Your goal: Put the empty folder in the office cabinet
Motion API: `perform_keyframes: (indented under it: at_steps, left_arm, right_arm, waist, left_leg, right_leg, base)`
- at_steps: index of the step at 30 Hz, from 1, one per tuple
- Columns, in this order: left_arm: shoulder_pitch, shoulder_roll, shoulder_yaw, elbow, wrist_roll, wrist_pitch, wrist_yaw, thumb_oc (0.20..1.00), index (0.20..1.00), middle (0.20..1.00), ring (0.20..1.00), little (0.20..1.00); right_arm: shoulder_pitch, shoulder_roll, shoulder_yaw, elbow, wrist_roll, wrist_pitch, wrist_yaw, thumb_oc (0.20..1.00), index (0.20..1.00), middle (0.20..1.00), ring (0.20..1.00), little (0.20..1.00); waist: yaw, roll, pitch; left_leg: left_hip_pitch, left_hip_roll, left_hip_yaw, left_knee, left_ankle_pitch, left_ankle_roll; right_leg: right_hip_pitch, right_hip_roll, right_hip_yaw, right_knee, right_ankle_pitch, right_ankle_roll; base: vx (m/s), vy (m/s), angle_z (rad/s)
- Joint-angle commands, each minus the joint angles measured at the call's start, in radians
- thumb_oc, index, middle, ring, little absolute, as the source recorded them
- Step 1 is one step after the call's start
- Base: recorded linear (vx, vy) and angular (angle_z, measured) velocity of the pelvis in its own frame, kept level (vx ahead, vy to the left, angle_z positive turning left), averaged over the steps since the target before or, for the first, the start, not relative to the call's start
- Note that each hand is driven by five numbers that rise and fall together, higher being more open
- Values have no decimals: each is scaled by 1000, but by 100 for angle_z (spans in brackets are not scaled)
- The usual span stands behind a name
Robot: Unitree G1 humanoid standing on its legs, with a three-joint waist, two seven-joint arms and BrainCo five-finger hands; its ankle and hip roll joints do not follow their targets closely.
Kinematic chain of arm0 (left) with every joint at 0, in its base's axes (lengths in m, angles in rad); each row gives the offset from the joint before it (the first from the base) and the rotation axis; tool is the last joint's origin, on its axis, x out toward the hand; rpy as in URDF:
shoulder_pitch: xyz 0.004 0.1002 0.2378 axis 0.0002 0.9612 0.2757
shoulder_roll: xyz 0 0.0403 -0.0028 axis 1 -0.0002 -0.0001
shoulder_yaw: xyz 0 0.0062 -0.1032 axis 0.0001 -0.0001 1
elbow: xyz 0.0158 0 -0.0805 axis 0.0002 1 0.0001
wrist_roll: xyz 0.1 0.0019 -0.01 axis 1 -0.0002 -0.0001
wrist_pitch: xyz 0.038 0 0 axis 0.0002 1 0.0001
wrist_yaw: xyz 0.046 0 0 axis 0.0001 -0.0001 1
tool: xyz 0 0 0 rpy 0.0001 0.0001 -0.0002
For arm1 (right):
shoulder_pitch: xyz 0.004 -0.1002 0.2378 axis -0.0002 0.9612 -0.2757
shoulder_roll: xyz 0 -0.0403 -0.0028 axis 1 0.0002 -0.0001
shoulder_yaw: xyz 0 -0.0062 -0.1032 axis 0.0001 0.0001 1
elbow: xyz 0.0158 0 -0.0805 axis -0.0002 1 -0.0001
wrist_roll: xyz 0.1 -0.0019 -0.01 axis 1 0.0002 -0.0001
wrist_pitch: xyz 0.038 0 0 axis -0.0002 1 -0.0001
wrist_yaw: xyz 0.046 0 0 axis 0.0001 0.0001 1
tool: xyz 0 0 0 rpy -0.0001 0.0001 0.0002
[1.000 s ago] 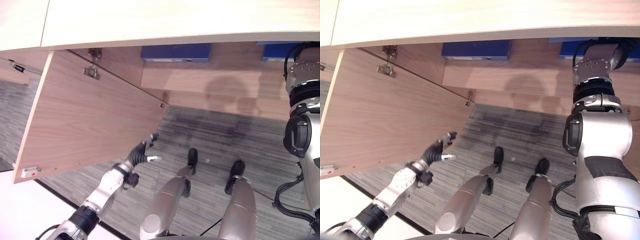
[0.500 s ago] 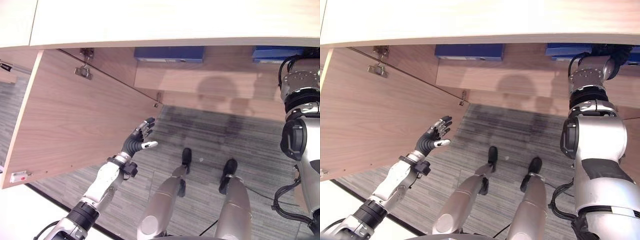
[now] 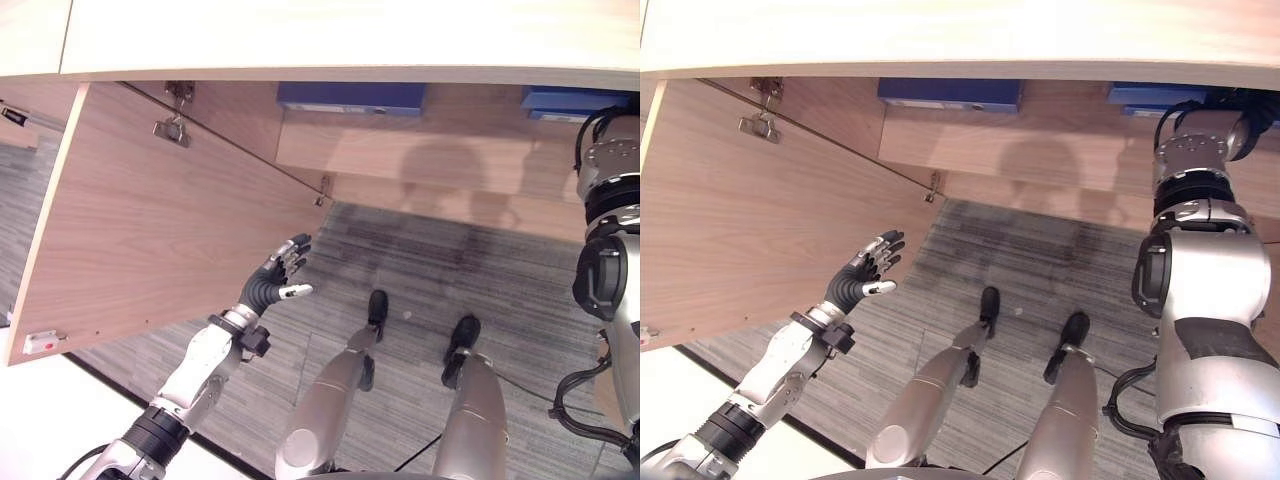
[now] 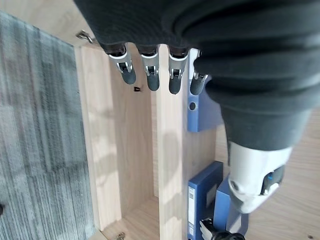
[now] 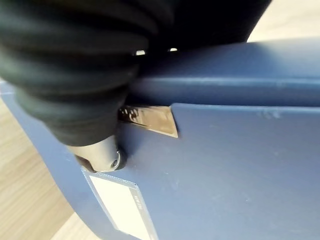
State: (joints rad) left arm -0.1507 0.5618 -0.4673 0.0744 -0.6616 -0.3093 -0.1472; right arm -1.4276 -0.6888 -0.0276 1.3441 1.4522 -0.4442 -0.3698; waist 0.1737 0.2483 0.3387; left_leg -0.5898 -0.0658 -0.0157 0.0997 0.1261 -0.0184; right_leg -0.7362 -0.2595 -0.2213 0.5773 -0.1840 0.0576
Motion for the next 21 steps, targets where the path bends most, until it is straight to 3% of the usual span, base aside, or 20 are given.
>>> perform_keyframes:
  at_steps: [1,9,21]
  left_arm:
    - [-24,42,39,-56,-34,-47,-16,1000,1000,1000,1000,1000]
    - [-9,64,55,-106,-63,-41,-12,1000,1000,1000,1000,1000]
    - [8,104,69,-168,-88,-38,-5,1000,1000,1000,1000,1000]
  right_arm:
    - [-115,-92,92,-59,-49,-12,48,200,200,200,200,200]
    - [-214,-166,198,-65,-102,3,35,200,200,200,200,200]
    - [-251,-174,249,-30,-122,12,24,200,200,200,200,200]
  waist:
    - [20,14,1]
    - [6,-14,10]
    - [-7,-25,16]
  left_leg:
    - [40,24,-47,51,-180,-38]
    - [-138,24,-54,255,-246,-40]
    - [-227,24,-51,320,-272,-38]
  right_leg:
    - [6,12,51,12,-28,101]
    - [-119,-14,73,177,-79,99]
    - [-208,-8,91,239,-92,93]
  base:
    - [2,-24,12]
    - [7,-53,15]
    - [3,-13,0]
